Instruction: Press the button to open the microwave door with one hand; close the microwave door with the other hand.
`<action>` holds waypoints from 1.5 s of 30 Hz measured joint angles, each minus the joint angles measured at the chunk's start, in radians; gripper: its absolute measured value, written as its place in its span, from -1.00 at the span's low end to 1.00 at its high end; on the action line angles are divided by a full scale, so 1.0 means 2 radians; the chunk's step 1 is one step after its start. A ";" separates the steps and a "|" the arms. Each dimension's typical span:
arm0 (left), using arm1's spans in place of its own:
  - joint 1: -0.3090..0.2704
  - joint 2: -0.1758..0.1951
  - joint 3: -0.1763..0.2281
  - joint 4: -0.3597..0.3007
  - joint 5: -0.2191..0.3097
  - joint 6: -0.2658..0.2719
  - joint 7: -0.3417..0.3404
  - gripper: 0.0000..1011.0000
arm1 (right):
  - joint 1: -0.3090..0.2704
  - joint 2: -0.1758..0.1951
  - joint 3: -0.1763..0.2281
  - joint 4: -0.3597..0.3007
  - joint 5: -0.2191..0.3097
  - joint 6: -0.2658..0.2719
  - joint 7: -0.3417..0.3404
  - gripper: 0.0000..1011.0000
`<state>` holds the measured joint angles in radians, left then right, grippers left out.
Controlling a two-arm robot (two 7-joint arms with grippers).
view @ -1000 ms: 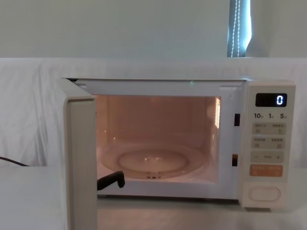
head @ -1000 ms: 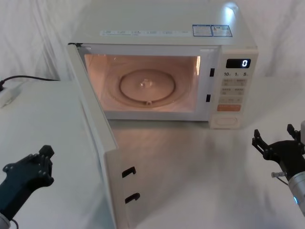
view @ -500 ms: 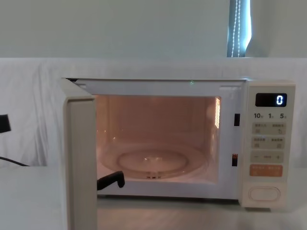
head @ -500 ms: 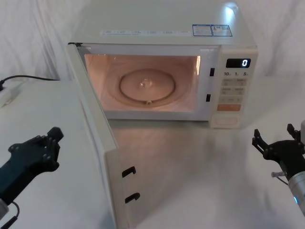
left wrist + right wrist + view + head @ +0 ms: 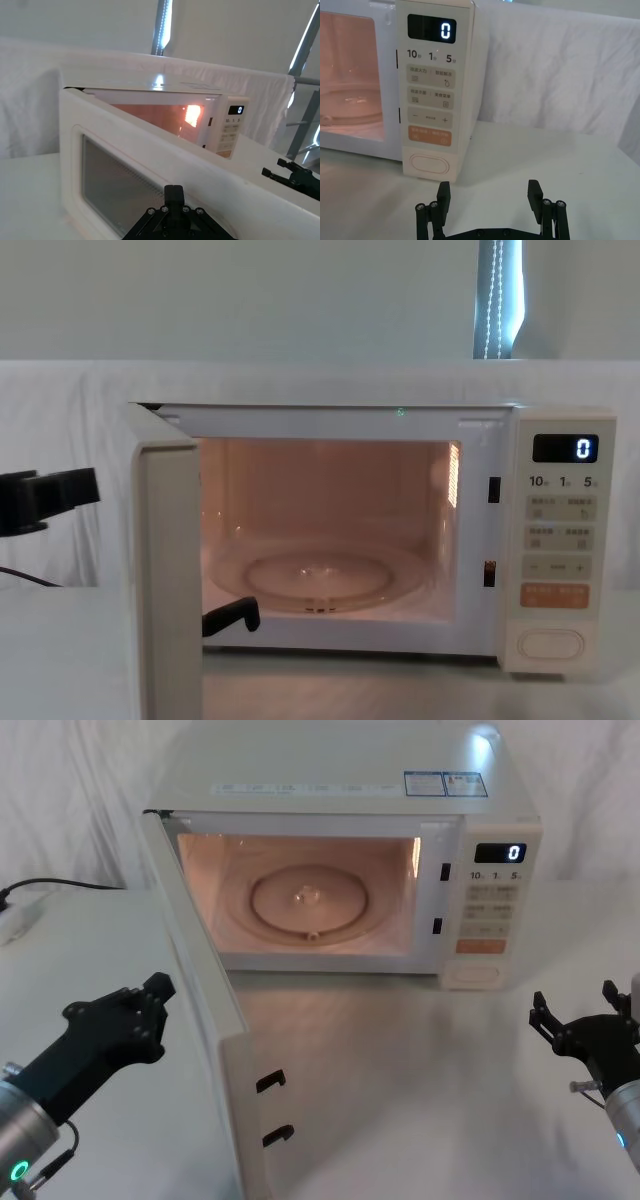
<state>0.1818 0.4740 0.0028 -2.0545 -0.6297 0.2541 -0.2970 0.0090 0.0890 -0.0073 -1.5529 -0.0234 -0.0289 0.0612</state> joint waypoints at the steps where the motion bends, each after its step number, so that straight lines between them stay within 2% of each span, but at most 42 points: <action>1: -0.006 0.000 0.006 0.002 0.001 0.000 0.002 -1.00 | 0.000 0.000 0.000 0.000 0.000 0.000 0.000 0.98; 10: -0.038 0.001 0.041 0.013 0.014 -0.006 0.016 -1.00 | 0.000 0.000 0.000 0.000 0.000 0.000 0.000 0.98; 17: -0.081 -0.008 0.079 0.037 0.033 -0.011 0.038 -1.00 | 0.000 0.000 0.000 0.000 0.000 0.000 0.000 0.98; 21: -0.098 -0.014 0.093 0.049 0.042 -0.012 0.046 -1.00 | 0.000 0.000 0.000 0.000 0.000 0.000 0.000 0.98; 27: -0.136 -0.033 0.117 0.081 0.061 -0.012 0.060 -1.00 | 0.000 0.000 0.000 0.000 0.000 0.000 0.000 0.98; 36: -0.176 -0.058 0.136 0.124 0.086 -0.012 0.068 -1.00 | 0.000 0.000 0.000 0.000 0.000 0.000 0.000 0.98; 45: -0.221 -0.088 0.159 0.181 0.129 -0.018 0.071 -1.00 | 0.000 0.000 0.000 0.000 0.000 0.000 0.000 0.98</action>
<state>-0.2603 0.2978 0.3199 -1.6928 -0.3722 0.2176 -0.1547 0.0090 0.0890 -0.0074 -1.5529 -0.0234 -0.0289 0.0612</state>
